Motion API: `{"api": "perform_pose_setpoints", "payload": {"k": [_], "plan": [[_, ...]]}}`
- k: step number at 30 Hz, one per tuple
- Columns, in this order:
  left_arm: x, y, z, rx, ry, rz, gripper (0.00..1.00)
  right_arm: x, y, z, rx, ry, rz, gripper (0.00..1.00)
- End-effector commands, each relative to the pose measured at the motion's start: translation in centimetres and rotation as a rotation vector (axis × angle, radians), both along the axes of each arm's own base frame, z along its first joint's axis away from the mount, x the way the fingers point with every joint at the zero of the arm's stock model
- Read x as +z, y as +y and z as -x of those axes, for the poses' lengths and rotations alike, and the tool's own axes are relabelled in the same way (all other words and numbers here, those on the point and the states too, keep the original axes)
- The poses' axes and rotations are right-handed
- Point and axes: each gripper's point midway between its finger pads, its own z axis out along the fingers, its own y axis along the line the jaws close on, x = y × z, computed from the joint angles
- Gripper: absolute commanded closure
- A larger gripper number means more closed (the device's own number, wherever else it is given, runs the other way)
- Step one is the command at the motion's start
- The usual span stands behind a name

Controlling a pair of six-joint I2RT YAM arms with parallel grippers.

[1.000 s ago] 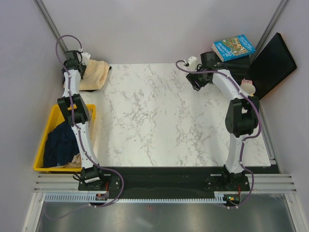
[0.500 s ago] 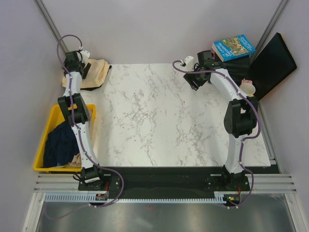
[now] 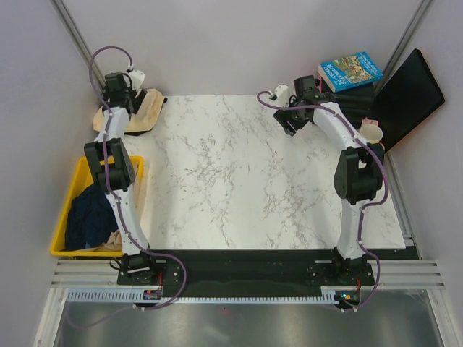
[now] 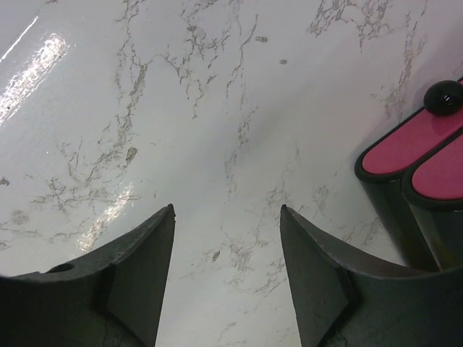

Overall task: Fold and stack the t-shirts
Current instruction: Put the neatly folded tshirt into the corner of the board with the left arm

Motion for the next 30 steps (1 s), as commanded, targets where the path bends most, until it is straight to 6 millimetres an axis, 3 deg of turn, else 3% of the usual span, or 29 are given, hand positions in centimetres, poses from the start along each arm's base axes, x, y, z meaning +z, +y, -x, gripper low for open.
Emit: {"api": "perform_pose_setpoints", "payload": {"k": [1, 4, 6, 8, 13, 17, 19, 23, 30], "plan": [[9.0, -5.9, -0.4, -0.154, -0.191, 0.084, 0.00, 1.1, 0.7, -0.9, 0.014, -0.036, -0.010, 0.32], [8.7, -8.0, -0.1, -0.222, -0.155, 0.133, 0.00, 1.4, 0.9, -0.9, 0.018, -0.042, -0.011, 0.32], [6.6, -8.1, 0.1, -0.225, -0.108, 0.133, 0.00, 1.4, 0.8, -1.0, 0.019, -0.046, -0.010, 0.32], [4.1, -7.6, 0.1, -0.208, -0.059, 0.122, 0.00, 1.5, 0.7, -1.0, 0.017, -0.048, -0.008, 0.32], [2.5, -4.6, -0.5, -0.116, -0.049, 0.061, 0.00, 1.3, 0.6, -0.5, 0.017, -0.039, -0.006, 0.32], [2.1, -4.6, -1.3, -0.114, -0.057, 0.071, 0.00, 1.4, 0.3, -0.2, 0.017, -0.037, 0.004, 0.32], [1.0, -5.2, -1.4, -0.136, -0.035, 0.100, 0.00, 1.3, 0.3, -0.3, 0.019, -0.039, 0.009, 0.32], [-1.3, -6.2, -0.8, -0.167, 0.041, 0.134, 0.00, 1.5, 0.2, -0.6, 0.019, -0.047, 0.015, 0.32], [-6.0, -7.4, 2.1, -0.208, 0.207, 0.190, 0.00, 1.4, 0.7, -0.9, 0.025, -0.049, 0.005, 0.32]]}}
